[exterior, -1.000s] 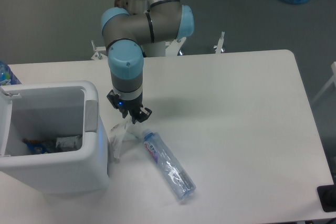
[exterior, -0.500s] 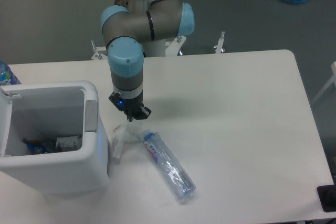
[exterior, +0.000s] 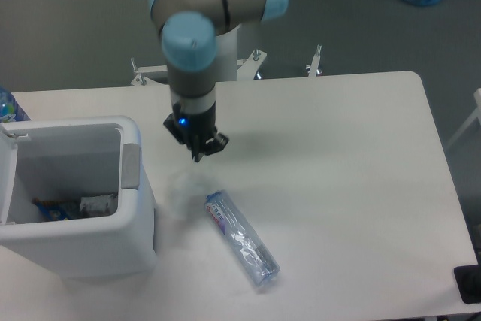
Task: Place the trash in the trash can
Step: 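Lift the white tissue up off the table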
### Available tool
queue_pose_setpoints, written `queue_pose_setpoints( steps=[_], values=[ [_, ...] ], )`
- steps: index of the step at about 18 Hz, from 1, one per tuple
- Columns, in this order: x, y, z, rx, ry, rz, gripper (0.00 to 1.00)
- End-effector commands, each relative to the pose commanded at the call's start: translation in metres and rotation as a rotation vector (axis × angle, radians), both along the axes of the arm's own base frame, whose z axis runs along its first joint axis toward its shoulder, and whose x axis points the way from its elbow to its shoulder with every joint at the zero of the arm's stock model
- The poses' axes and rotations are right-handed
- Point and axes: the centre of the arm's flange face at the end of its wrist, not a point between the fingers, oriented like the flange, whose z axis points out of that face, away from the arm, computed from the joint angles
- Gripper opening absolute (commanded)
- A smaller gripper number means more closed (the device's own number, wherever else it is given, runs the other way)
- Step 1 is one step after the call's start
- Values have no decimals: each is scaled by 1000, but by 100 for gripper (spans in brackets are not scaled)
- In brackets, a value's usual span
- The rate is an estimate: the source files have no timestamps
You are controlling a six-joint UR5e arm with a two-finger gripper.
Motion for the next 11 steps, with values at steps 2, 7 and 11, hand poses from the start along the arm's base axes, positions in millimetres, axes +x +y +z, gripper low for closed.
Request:
queue_pose_setpoints(
  steps=[2, 7, 11],
  values=[
    [-14, -8, 20, 62, -7, 30, 0],
    [-50, -28, 69, 226, -35, 124, 0],
    [-82, -44, 110, 390, -113, 239, 0]
  ],
)
